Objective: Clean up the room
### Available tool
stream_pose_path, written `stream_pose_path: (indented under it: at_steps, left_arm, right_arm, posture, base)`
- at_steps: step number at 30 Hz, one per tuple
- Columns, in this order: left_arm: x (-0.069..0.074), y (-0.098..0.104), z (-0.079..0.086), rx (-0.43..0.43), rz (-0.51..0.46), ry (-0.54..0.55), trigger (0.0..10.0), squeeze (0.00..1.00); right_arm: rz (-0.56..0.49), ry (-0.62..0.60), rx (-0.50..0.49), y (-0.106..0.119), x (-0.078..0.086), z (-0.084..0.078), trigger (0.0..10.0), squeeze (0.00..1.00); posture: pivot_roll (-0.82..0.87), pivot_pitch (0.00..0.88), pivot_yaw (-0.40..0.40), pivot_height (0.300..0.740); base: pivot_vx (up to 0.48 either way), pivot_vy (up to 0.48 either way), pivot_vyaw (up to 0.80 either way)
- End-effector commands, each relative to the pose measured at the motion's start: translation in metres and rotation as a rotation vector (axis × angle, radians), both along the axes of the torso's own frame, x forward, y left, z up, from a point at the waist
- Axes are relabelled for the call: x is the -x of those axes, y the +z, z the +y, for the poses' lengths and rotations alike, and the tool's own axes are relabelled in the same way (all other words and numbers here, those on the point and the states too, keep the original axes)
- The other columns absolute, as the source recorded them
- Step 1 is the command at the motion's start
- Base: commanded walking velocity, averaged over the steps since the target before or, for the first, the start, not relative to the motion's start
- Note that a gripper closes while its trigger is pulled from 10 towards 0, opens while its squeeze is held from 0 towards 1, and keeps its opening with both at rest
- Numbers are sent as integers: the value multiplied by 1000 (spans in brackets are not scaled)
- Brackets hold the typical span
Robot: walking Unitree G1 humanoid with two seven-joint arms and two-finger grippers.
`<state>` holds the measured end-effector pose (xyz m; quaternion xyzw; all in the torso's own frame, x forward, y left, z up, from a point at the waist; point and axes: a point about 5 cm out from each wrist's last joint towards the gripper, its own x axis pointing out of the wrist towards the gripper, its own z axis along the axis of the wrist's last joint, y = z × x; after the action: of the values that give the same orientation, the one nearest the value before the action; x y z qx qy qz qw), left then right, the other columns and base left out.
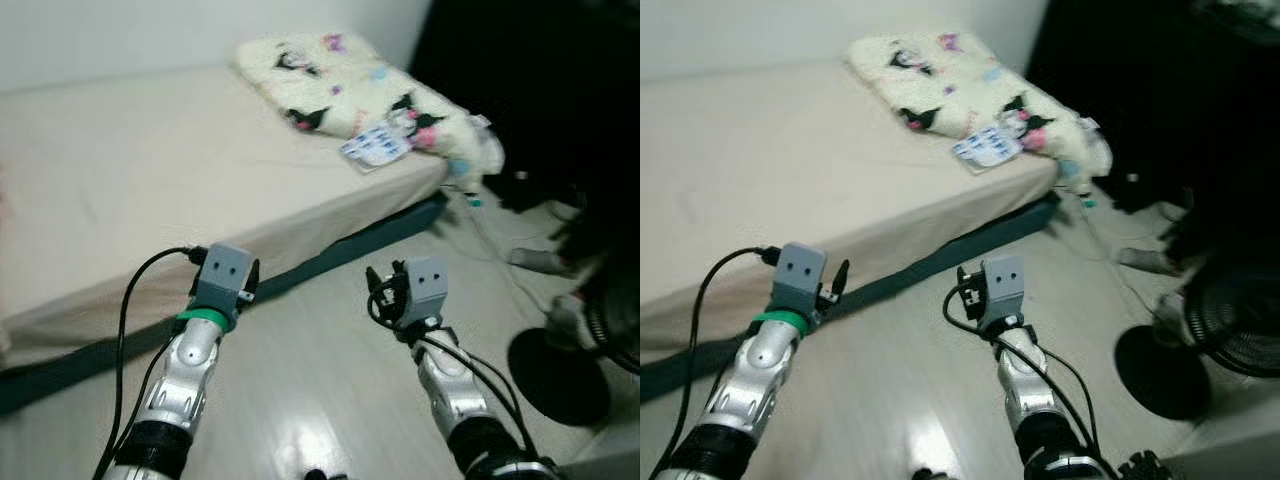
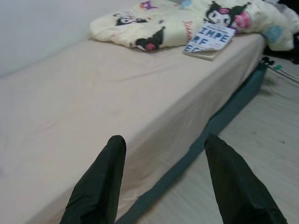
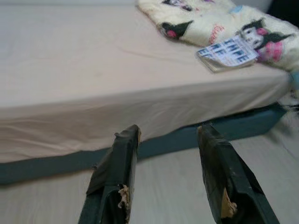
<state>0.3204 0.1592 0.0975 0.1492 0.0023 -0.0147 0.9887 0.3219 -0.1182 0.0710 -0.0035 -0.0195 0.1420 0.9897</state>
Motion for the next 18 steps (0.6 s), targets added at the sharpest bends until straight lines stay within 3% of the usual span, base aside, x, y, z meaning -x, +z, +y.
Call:
stream_pose_path:
  at_steps: [1, 18]
  left_arm:
    - [3, -10, -2, 8, 43, -7, 10000, 0]
    - [0, -12, -6, 11, 52, -25, 10000, 0]
  right_arm:
    - [22, -23, -2, -6, 3, -6, 10000, 0]
    - [25, -63, 6, -9, 6, -15, 10000, 0]
  posture:
    - [85, 62, 13, 740]
    - [61, 58, 18, 740]
  base:
    - [0, 0, -800]
    - [0, 0, -796]
